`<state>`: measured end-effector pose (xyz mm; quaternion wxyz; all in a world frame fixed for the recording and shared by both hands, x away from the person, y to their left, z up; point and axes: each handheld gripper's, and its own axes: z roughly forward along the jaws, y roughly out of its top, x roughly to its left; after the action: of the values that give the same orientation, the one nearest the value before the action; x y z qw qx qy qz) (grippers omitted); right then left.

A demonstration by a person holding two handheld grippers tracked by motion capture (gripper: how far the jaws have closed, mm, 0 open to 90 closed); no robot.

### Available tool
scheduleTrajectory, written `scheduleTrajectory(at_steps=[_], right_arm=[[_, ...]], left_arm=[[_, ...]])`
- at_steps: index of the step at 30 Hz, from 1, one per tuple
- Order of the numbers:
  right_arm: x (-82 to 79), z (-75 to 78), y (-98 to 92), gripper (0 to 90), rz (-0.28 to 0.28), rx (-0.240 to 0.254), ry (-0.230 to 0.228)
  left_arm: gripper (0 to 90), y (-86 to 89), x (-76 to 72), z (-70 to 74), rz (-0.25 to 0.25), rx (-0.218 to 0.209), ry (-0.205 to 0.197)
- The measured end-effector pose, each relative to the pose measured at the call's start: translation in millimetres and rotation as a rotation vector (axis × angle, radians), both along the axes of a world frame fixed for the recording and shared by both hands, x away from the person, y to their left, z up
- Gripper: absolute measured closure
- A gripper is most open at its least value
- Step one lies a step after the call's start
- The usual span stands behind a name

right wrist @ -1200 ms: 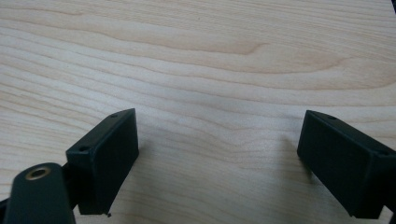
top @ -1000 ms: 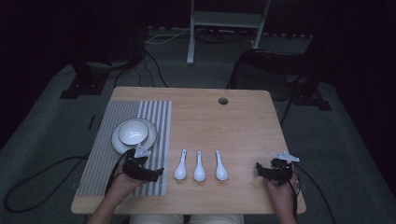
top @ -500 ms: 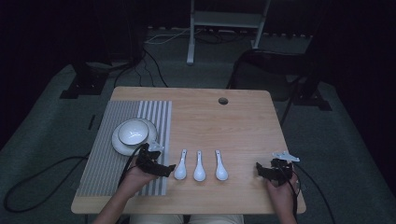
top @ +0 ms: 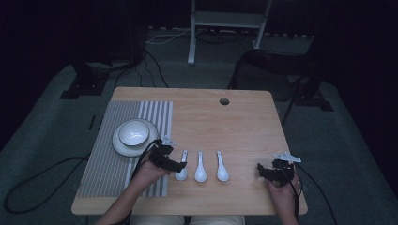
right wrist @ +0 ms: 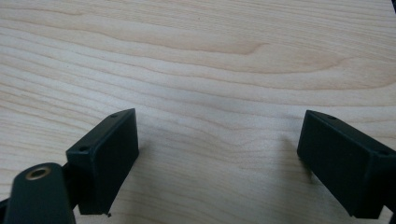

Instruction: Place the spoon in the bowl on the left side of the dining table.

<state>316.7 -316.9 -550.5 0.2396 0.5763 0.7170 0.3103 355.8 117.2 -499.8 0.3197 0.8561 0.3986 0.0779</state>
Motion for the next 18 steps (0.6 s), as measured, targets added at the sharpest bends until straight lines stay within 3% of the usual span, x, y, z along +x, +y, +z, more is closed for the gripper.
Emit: scheduleTrajectory(at_steps=[7, 18], right_arm=[[0.0, 0.0, 0.0, 12.0, 0.000, 0.000, 0.000], [0.0, 0.0, 0.0, 12.0, 0.000, 0.000, 0.000]], left_arm=[[5.1, -10.6, 11.4, -6.9, 0.029, 0.000, 0.027], [23.5, -20.9, 20.5, -22.0, 0.069, 0.044, 0.057]])
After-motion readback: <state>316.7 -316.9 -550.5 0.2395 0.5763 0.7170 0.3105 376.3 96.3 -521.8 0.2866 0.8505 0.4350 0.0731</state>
